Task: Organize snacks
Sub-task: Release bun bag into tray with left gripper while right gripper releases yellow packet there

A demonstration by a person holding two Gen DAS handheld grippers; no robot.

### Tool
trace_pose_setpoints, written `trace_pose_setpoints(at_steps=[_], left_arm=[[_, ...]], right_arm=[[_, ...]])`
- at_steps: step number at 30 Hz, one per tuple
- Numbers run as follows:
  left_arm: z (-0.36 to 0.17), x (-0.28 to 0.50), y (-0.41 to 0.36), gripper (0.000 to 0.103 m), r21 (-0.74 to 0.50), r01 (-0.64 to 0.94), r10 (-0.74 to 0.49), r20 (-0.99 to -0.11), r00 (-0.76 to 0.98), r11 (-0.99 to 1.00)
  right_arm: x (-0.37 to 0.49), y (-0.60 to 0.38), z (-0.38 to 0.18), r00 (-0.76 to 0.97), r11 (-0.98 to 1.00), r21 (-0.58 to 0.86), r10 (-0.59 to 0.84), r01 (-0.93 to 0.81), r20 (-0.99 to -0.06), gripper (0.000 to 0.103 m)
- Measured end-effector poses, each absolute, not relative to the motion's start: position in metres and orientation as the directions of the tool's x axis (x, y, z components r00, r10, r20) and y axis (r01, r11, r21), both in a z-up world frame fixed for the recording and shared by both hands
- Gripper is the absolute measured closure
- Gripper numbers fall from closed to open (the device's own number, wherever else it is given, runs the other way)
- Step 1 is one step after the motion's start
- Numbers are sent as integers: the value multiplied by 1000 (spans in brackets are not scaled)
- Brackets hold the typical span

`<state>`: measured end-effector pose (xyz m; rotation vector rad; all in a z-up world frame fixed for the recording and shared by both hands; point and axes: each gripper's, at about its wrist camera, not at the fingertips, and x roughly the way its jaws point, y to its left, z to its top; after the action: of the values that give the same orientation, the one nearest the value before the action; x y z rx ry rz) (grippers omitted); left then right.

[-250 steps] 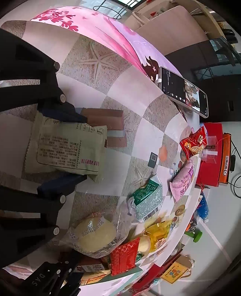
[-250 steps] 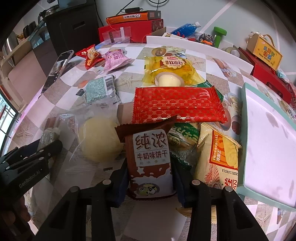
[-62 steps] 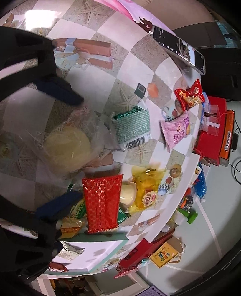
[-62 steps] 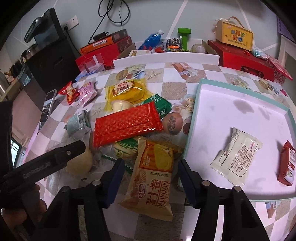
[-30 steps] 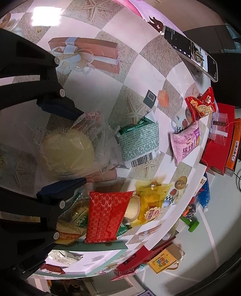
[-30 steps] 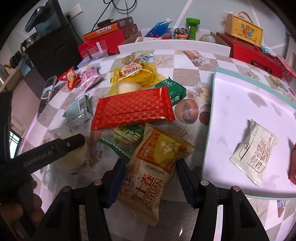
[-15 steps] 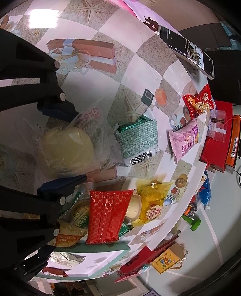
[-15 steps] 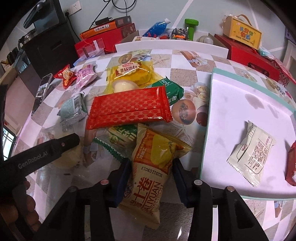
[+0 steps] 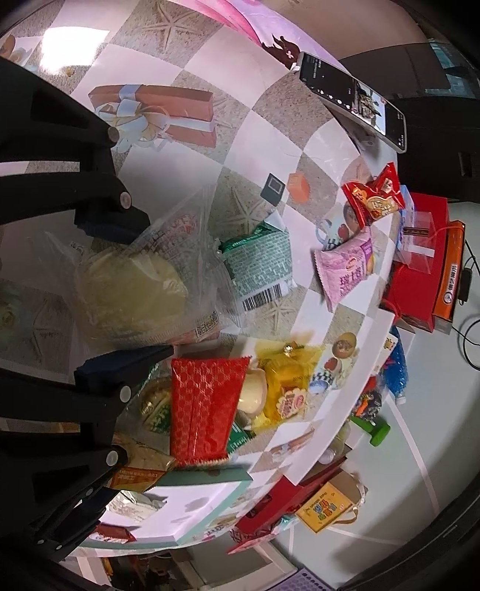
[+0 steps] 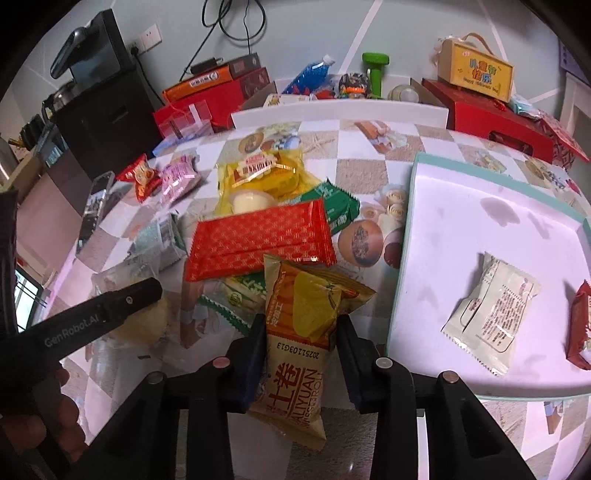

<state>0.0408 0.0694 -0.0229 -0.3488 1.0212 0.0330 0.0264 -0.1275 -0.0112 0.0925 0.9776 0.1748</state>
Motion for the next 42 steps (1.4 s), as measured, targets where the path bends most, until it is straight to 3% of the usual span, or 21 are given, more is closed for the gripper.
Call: trace_pose_setpoints(at_steps=[8,19,31,42], left_arm=[[2,34,67,52,-294,-162,-147,-795,588,942],[10,35,51,52,-313,-108,-189,-776,602,943],[17,46,10,52,-311,4,-252,-764,594,951],[25,74,-69,52,-308,199,-366,-762,534,930]], right_arm=[[18,-134,16,619,976,181,215,-117,-755,64],[19,-148,21,637,977,195,204,-86,-744,64],[24,-222,36,690,973,208,86,96,-719,64],[23,-294,35,701,936,231,-24,266,-712,64]])
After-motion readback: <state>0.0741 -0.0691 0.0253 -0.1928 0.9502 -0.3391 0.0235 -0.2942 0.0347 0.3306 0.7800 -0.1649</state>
